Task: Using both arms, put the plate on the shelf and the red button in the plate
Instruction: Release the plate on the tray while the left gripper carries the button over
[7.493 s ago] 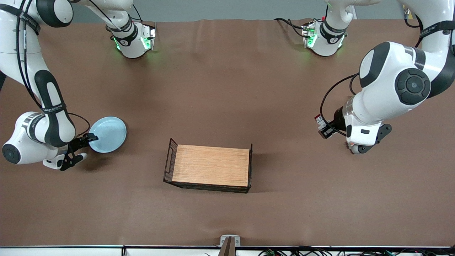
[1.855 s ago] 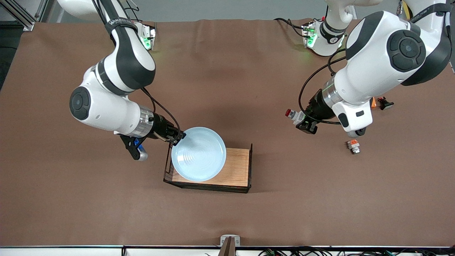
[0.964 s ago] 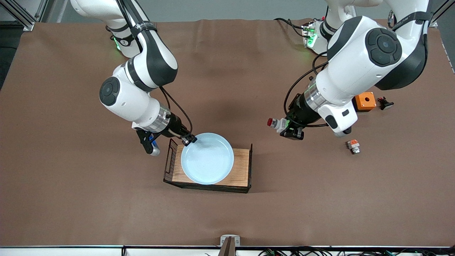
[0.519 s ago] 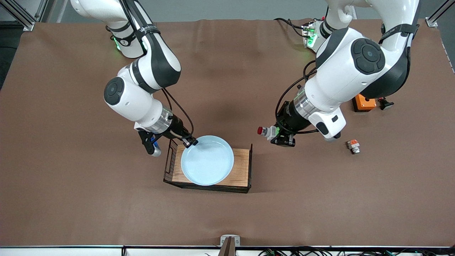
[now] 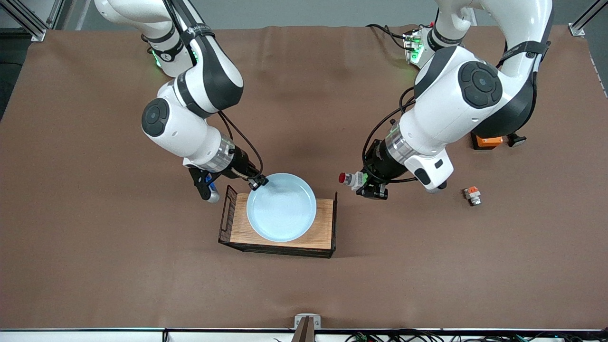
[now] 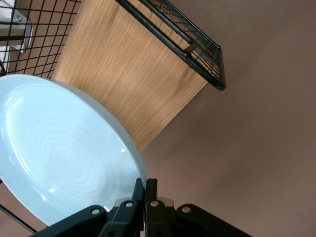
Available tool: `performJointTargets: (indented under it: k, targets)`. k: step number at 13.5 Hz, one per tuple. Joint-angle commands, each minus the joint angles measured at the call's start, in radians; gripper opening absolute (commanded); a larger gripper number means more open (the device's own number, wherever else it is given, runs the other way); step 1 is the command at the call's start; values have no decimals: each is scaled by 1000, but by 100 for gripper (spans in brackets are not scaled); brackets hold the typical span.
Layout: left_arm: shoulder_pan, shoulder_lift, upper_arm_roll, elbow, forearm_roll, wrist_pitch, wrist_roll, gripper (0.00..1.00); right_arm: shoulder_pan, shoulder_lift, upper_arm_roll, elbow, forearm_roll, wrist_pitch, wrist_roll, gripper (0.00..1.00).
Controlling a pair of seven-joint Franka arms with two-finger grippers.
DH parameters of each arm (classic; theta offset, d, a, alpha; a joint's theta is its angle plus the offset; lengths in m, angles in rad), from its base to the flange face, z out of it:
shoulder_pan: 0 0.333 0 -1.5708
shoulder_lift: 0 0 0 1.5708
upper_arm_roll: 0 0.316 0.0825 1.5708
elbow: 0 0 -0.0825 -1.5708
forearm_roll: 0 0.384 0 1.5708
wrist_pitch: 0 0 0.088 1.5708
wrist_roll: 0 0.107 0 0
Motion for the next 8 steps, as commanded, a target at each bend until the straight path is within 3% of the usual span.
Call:
performJointTargets:
  k: [1, 8]
  targets:
    - [-21, 12, 16, 27, -5, 6, -19, 0, 2, -6, -2, -17, 9, 25, -5, 0]
    - [-27, 12, 20, 27, -4, 9, -19, 0, 2, 60, 1, -16, 11, 93, -27, 0]
